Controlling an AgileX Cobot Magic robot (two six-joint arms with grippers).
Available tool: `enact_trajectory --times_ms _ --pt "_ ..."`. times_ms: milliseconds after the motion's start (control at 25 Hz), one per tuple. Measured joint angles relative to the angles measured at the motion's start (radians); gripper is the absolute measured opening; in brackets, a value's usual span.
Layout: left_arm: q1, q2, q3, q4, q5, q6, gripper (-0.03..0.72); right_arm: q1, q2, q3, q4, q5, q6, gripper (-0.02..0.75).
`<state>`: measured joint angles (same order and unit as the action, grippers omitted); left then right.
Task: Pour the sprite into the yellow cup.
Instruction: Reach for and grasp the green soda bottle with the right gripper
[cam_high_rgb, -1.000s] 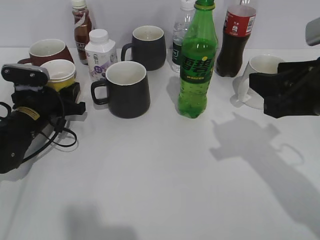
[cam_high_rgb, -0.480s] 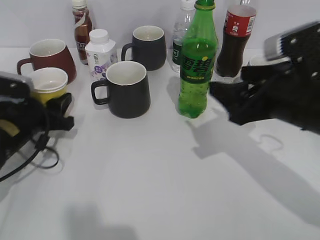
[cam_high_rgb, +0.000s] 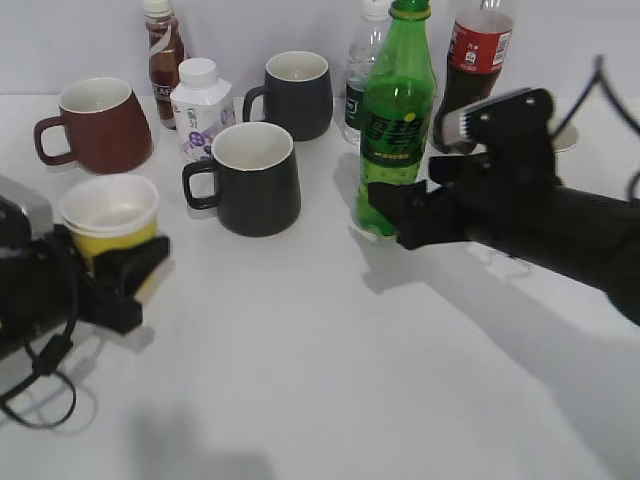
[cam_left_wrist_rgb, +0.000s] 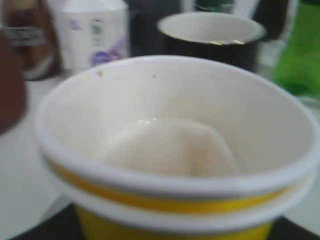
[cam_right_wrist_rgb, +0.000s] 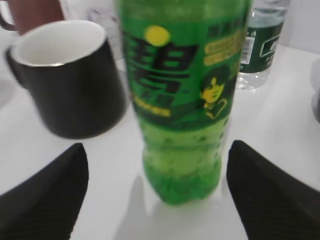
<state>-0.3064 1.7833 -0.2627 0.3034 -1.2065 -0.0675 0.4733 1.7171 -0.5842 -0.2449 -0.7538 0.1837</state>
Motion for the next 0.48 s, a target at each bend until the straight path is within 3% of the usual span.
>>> enact_trajectory --times_ms 480 --pt "0.000 -0.001 0.012 0.239 0.000 -0.036 0.357 0.000 0.186 -0.194 0.005 -0.019 -0.004 0.626"
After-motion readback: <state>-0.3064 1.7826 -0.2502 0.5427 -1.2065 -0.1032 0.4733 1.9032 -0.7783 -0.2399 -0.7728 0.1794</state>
